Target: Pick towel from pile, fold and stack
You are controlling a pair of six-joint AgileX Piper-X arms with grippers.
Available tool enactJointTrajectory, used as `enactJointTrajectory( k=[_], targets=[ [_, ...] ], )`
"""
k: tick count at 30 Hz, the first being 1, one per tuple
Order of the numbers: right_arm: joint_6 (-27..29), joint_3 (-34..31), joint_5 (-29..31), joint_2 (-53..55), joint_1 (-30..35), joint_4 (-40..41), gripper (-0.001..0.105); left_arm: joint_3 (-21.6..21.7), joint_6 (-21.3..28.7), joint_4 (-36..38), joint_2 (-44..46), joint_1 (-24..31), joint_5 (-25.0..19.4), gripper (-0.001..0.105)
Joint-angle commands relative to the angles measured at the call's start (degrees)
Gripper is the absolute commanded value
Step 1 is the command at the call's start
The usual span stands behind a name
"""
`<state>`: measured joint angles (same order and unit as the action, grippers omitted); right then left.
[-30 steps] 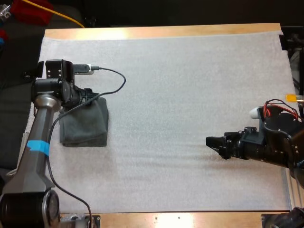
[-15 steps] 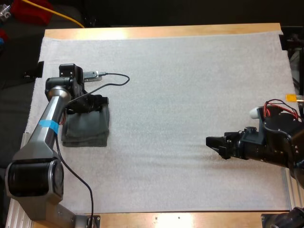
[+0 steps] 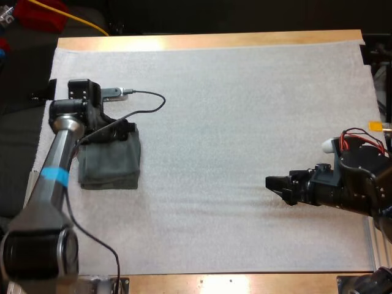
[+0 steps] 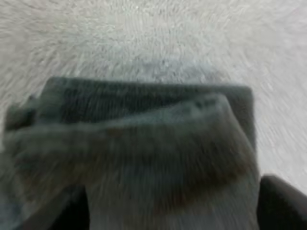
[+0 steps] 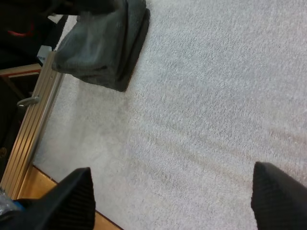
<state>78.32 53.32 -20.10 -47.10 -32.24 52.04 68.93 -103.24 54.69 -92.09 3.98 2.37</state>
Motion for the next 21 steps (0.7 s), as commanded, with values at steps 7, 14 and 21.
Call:
enactJointTrajectory(
  k=[7, 14, 21],
  targets=[
    [0.3, 0.1, -0.7, 0.3, -0.1, -0.5, 0.067, -0.2, 2.9, 4.6, 3.2, 0.0, -2.0, 0.069],
    [0.3, 0.1, -0.7, 0.3, -0.1, -0.5, 0.067, -7.9, 3.1, 2.0, 1.3, 0.0, -2.4, 0.069],
    [0.3, 0.1, -0.7, 0.3, -0.1, -0.5, 0.067, -9.5, 3.2, 2.9, -1.7, 0.0, -2.4, 0.069]
  ],
)
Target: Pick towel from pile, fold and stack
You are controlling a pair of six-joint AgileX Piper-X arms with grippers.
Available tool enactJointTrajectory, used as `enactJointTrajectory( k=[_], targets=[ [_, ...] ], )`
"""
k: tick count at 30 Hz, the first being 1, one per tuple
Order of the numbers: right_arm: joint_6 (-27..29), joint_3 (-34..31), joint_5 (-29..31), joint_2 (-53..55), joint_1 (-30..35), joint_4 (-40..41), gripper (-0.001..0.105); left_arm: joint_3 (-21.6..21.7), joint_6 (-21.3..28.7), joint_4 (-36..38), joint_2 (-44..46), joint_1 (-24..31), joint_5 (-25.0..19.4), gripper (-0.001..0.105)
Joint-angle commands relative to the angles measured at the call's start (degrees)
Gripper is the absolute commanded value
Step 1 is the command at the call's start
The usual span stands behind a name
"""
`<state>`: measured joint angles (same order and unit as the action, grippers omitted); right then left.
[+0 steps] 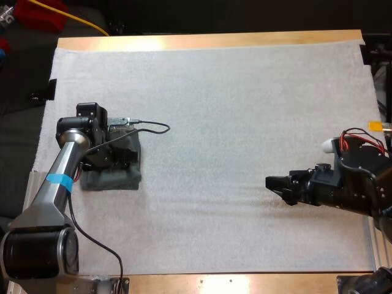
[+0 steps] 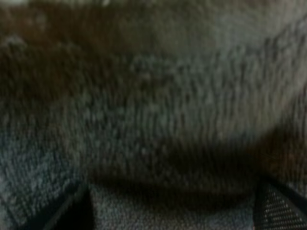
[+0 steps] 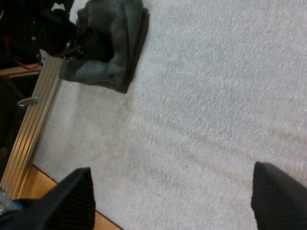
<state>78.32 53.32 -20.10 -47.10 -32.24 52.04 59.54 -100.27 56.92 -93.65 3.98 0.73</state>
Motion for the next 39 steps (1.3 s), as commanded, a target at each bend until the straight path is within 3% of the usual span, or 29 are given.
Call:
enactJointTrajectory(
  k=[1, 6, 15, 21, 26, 30, 33, 39],
  targets=[
    [0.3, 0.1, -0.7, 0.3, -0.1, -0.5, 0.067, 0.1, 0.2, 0.9, 0.2, 0.0, -0.7, 0.069],
    [0.3, 0.1, -0.7, 0.3, -0.1, -0.5, 0.067, 2.4, 0.2, 1.4, 3.7, 0.0, -0.7, 0.069],
    [0.3, 0.1, 0.1, 0.3, -0.1, -1.2, 0.067, 7.1, -0.3, 1.0, 16.7, -0.1, 3.4, 0.069],
    [0.9, 0.1, 5.0, 0.3, 0.0, -3.5, 0.067, 7.3, -1.3, 1.3, 25.4, -0.3, 5.6, 0.069],
    [2.9, 0.1, 13.5, 0.2, 0.0, -3.8, 0.067, 7.3, -1.3, 2.2, 32.2, -0.3, 5.6, 0.069],
    [4.4, 0.1, 16.9, 0.2, 0.2, -3.8, 0.067, 7.3, -1.3, 2.4, 36.1, -0.3, 6.2, 0.069],
    [4.4, 0.1, 17.0, 0.2, 2.1, -3.8, 0.067, 7.3, -1.3, 2.4, 38.8, -0.3, 8.0, 0.069],
    [7.6, 0.1, 14.6, 0.2, 12.1, -3.1, 0.067, 7.3, -1.5, 2.5, 42.4, -0.3, 9.5, 0.069]
  ],
)
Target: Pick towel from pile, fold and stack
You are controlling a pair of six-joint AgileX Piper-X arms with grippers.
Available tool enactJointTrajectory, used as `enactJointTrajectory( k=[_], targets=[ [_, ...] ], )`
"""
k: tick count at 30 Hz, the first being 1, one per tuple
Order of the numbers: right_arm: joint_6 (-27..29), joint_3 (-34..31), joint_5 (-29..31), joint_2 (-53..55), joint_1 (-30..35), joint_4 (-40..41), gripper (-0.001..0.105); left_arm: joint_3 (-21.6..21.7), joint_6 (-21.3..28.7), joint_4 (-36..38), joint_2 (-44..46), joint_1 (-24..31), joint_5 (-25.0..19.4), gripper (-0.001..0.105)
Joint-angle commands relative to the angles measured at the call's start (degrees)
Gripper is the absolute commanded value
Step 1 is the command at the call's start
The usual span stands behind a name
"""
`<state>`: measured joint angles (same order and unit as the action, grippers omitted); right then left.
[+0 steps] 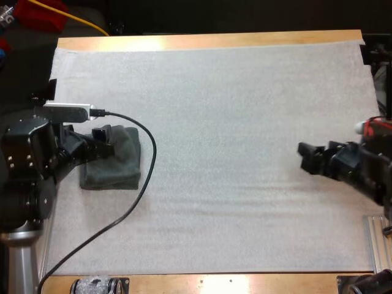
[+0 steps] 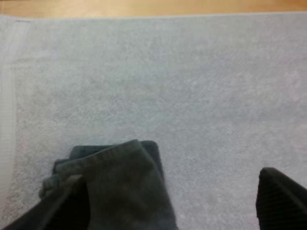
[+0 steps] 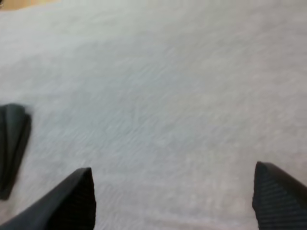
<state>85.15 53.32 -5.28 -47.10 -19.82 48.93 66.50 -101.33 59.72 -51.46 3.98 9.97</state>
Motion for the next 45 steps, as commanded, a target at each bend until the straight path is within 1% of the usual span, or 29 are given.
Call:
enactJointTrajectory(
  k=[1, 5, 10, 12, 15, 17, 20, 22, 27, 31, 35, 39, 41, 45],
  targets=[
    [1.3, 0.1, -1.4, 0.2, 1.6, 0.1, 0.067, 0.4, -0.4, 0.0, 0.6, -0.3, 0.9, 0.069],
    [3.2, 0.1, -5.0, 0.3, 9.3, 0.1, 0.067, 0.4, -0.4, 0.9, 1.8, -0.3, 2.1, 0.069],
    [5.0, 0.1, -5.4, 1.7, 16.1, 0.4, 0.067, 0.4, -0.4, 1.2, 2.5, -1.3, 2.3, 0.069],
    [6.8, 0.2, -5.4, 2.6, 18.5, 1.2, 0.067, 0.4, -0.1, 1.7, 2.5, -2.8, 2.3, 0.069],
    [11.3, 0.9, -5.4, 4.2, 21.8, 4.4, 0.067, 0.4, 1.4, 2.3, 2.5, -5.9, 2.0, 0.069],
    [15.2, 1.1, -4.8, 5.5, 23.6, 7.3, 0.067, 0.4, 2.1, 2.6, 2.5, -7.9, -0.3, 0.069],
    [18.3, 1.2, -1.4, 8.1, 23.6, 9.5, 0.067, 0.4, 3.8, 3.1, 2.9, -9.4, -4.0, 0.069],
    [18.9, 1.2, -0.9, 9.7, 23.6, 10.5, 0.067, 0.4, 4.0, 3.1, 3.9, -9.6, -5.1, 0.069],
    [19.1, 1.2, -0.8, 15.1, 23.6, 11.6, 0.067, 0.2, 4.0, 3.2, 7.2, -9.6, -5.1, 0.069],
    [19.1, 1.2, -0.9, 19.8, 23.6, 13.7, 0.067, -0.6, 4.0, 3.2, 11.9, -9.6, -5.1, 0.069],
    [19.1, 1.2, -1.9, 25.2, 23.6, 15.9, 0.067, -2.4, 4.0, 3.5, 17.4, -9.6, -5.1, 0.069],
    [19.1, 1.2, -4.1, 30.2, 23.6, 17.2, 0.067, -4.8, 4.0, 4.8, 23.8, -9.6, -5.1, 0.069],
    [19.1, 1.2, -4.5, 33.4, 23.6, 17.5, 0.067, -6.4, 4.0, 6.5, 28.1, -9.6, -5.1, 0.069],
    [18.5, 1.2, -4.5, 38.1, 23.6, 18.2, 0.067, -8.3, 4.0, 9.7, 34.4, -9.6, -5.1, 0.069]
  ],
)
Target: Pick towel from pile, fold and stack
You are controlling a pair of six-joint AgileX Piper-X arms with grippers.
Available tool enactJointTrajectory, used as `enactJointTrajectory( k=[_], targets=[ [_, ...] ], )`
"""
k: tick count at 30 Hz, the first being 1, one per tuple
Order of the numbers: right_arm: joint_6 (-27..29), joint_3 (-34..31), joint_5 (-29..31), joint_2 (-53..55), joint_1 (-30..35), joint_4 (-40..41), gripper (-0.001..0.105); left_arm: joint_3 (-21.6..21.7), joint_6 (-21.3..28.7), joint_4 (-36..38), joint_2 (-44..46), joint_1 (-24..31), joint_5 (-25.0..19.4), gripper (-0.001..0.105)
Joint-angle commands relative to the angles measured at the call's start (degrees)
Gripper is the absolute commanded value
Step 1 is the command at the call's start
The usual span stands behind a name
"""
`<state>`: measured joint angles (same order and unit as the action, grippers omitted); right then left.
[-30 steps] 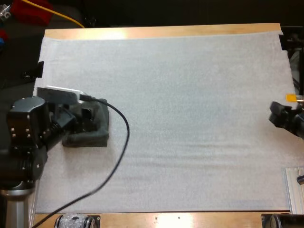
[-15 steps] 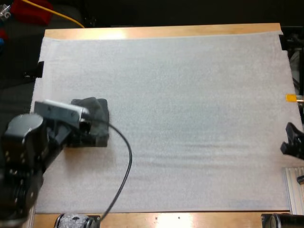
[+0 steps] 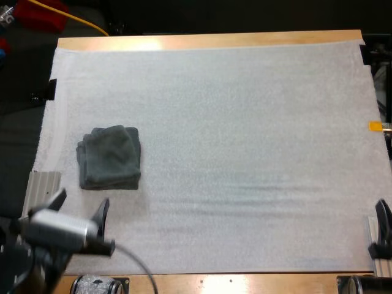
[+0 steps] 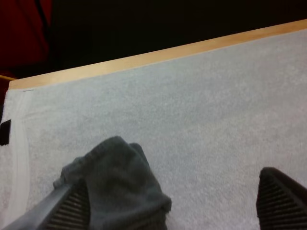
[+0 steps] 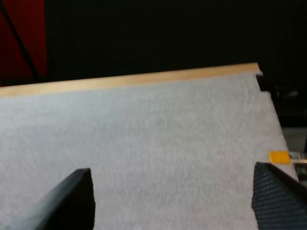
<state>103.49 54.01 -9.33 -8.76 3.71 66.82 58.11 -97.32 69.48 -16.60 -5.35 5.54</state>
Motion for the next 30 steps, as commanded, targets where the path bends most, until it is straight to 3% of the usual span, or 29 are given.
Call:
enactJointTrajectory(
  k=[1, 10, 19, 23, 30],
  targets=[
    [-0.3, 0.5, -0.4, 1.1, 0.1, 0.6, 0.067, -0.3, 0.0, 0.6, 1.4, -0.3, -0.7, 0.069],
    [-3.0, 0.6, -0.4, 11.7, 0.1, 5.2, 0.067, -2.5, 0.9, 5.4, 14.9, -0.3, -0.7, 0.069],
    [-3.7, 2.0, -1.3, 12.0, 0.1, 10.7, 0.067, -2.8, 3.8, 14.6, 25.3, -0.3, -0.7, 0.069],
    [-3.9, 2.0, -1.3, 12.0, 0.1, 10.7, 0.067, -2.7, 4.0, 18.9, 25.5, 0.0, -0.9, 0.069],
    [-3.9, 2.0, -1.2, 12.0, 0.1, 9.5, 0.067, -3.0, 4.6, 15.5, 25.5, 0.0, -0.8, 0.069]
  ],
)
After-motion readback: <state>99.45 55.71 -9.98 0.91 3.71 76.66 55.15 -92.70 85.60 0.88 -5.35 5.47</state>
